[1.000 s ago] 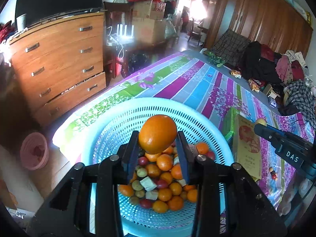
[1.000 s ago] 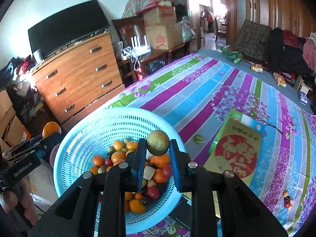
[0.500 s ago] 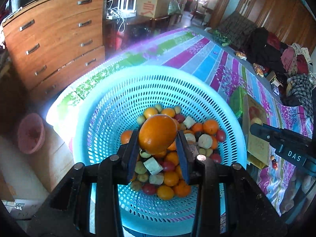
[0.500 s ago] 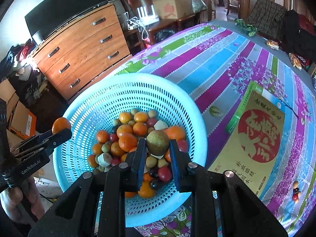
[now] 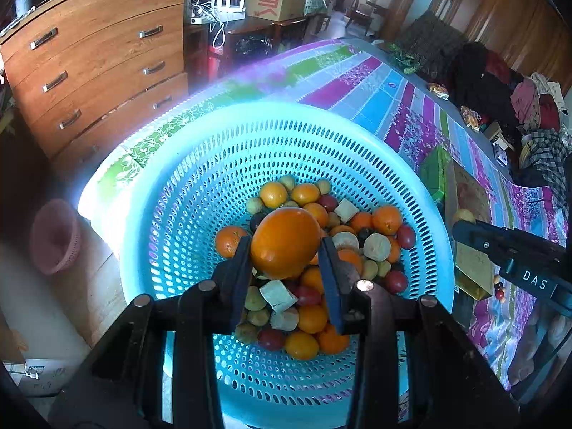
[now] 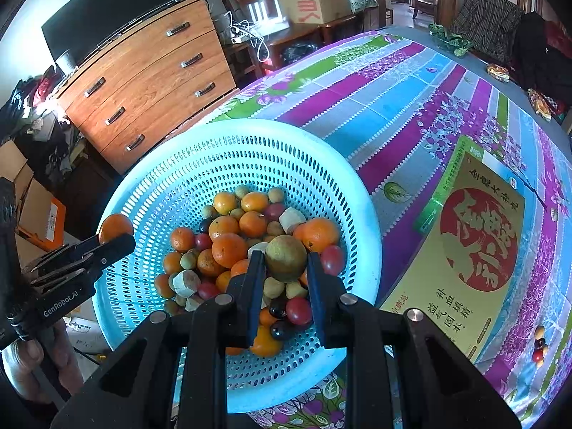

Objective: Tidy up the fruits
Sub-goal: 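Open both tools to drop the orange and yellow-brown fruit into the basket, then move both open tools back toward the remaining fruit group on the sheet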

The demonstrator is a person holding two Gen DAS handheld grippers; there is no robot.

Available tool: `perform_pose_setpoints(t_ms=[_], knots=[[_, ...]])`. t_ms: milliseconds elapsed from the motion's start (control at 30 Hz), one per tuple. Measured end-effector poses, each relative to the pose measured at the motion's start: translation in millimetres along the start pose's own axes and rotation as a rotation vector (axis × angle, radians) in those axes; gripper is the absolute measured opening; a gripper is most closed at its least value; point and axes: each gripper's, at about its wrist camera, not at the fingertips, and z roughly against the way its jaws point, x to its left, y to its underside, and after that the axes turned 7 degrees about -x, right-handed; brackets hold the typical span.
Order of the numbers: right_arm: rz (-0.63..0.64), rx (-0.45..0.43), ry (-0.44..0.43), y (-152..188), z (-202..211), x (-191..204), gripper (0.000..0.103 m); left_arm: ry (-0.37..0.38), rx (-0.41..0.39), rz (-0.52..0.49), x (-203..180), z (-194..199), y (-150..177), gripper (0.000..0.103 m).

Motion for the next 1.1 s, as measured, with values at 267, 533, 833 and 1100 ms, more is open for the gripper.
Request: perform_pose_setpoints(t_ms=[267,533,833,1100], knots=[[0.003,0.008,-0.011,0,-4,2,0.028,0.002,0.007,0.003,2,-2,1,0.038],[0.000,0.003,-0.014,2,-4,3,0.053,0.011,0.009,0.021,3,-3,3,0.088],[0.025,-0.202,-0.021,16,51,8,0.053,0.046,-0.001,0.051,8,0,5,0.103],[0.176,-0.551,0.138,93,173,18,0.095,0.216,-0.179,-0.072,-36,41,10,0.103]])
